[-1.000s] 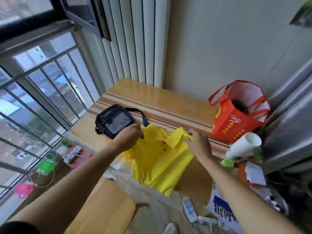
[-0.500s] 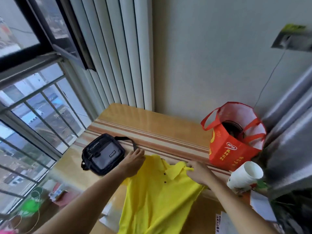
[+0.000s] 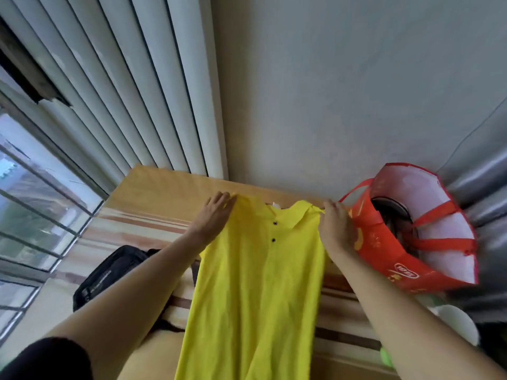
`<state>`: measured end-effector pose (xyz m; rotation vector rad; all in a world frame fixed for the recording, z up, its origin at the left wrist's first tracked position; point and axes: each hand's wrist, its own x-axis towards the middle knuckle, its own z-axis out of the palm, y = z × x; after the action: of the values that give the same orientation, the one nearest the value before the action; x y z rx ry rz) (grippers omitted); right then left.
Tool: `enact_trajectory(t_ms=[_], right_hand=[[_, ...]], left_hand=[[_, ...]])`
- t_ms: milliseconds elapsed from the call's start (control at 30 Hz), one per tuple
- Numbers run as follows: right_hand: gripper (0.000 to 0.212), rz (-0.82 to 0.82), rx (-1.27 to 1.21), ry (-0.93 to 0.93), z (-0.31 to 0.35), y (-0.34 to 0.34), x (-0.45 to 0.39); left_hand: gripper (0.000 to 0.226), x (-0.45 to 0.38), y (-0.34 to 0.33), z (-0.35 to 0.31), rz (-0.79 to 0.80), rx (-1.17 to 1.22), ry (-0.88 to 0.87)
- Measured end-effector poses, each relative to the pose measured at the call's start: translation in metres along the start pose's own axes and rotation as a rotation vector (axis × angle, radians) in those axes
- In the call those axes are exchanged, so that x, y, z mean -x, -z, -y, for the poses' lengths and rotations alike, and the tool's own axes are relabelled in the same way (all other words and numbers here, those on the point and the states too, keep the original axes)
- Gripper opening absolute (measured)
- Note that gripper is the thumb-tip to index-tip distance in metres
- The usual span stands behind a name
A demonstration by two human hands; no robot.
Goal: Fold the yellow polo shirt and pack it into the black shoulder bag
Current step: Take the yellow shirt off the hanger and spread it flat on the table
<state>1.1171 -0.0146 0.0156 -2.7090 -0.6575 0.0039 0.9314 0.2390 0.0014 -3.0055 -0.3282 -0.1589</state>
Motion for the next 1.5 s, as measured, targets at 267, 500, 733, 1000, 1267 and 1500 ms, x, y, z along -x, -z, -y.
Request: enact_trajectory(t_ms=[267, 500, 733, 1000, 1267, 1500], right_hand=[[0.05, 0.244, 0.165, 0.111, 0.013, -0.07, 0.009], [0.051, 0.643, 0.202, 0.082, -0.005, -0.126, 0.06], [0.089, 0.655, 0.309, 0.112, -0.047, -0.136, 0.083], [0.083, 0.539, 0.283, 0.16, -0.035, -0.126, 0.111], [0.112, 0.738, 0.235, 0.12, -0.042, -0.124, 0.171], [0.094, 0.572, 0.249, 0.184, -0.048, -0.127, 0.204]], left_hand=[[0.083, -0.002, -0.055, -0.024, 0.364, 0.112, 0.049], [0.098, 0.052, -0.115, -0.057, 0.719, 0.243, 0.078], [0.112, 0.087, -0.138, -0.021, 0.646, 0.145, 0.203], [0.101, 0.114, -0.123, -0.061, 0.479, 0.243, 0.119], [0.108, 0.171, -0.11, -0.093, 0.69, 0.176, 0.185], [0.105, 0.21, -0.091, -0.107, 0.538, 0.098, 0.24]])
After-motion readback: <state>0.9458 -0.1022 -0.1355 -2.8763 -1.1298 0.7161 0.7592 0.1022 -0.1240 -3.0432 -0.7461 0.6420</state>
